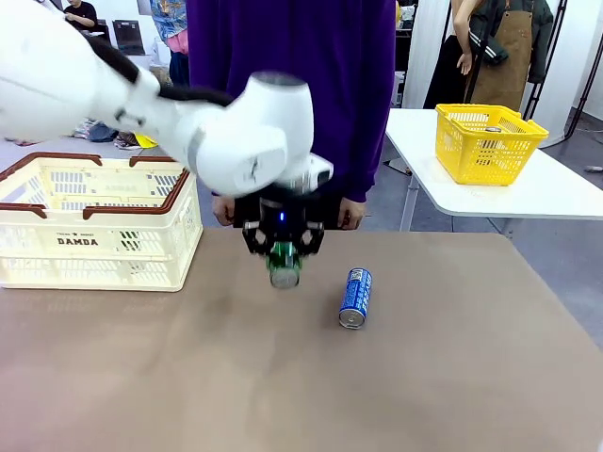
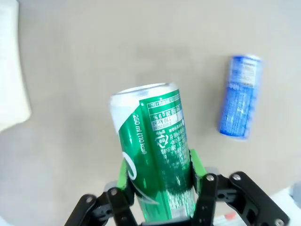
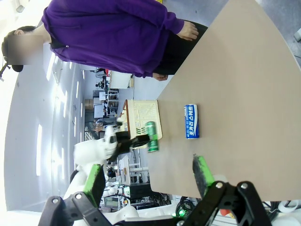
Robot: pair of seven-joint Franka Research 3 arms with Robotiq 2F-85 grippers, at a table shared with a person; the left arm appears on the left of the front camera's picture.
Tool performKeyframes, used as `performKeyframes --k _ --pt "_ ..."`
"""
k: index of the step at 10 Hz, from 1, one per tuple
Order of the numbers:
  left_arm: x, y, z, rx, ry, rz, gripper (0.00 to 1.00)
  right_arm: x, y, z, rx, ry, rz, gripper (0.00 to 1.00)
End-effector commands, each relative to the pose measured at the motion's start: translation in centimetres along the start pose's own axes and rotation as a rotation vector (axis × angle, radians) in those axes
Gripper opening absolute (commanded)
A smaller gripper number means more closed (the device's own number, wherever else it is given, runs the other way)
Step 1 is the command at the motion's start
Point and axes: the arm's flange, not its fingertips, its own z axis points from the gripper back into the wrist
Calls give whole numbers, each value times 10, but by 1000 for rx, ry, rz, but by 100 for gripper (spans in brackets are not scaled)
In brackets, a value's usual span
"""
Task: Place the drinks into the Shopping basket.
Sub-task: Pick up one drink and place it into the Shopping basket.
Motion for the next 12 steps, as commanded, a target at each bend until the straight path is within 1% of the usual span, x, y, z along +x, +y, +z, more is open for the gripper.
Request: performKeyframes --k 1,2,3,4,5,6,10,11,12 --pt "-11 5 57 -93 34 -1 0 2 1 0 26 -9 26 100" --pt "-23 5 81 -126 21 43 0 2 1 0 26 -9 26 100" --pt "-33 5 95 -148 8 107 0 2 1 0 26 -9 26 100" --pt "-35 8 103 -220 -30 236 0 2 1 0 26 -9 26 100" --pt "-32 18 99 -231 -68 254 0 2 1 0 26 -9 26 100" --pt "-30 -4 111 -166 5 111 0 2 1 0 26 -9 26 100" --pt "-30 -4 111 -166 5 111 0 2 1 0 26 -9 26 100" --pt "-35 -8 101 -174 15 131 0 2 1 0 26 -9 26 100" --pt "-29 0 112 -170 79 62 0 2 1 0 26 -9 26 100"
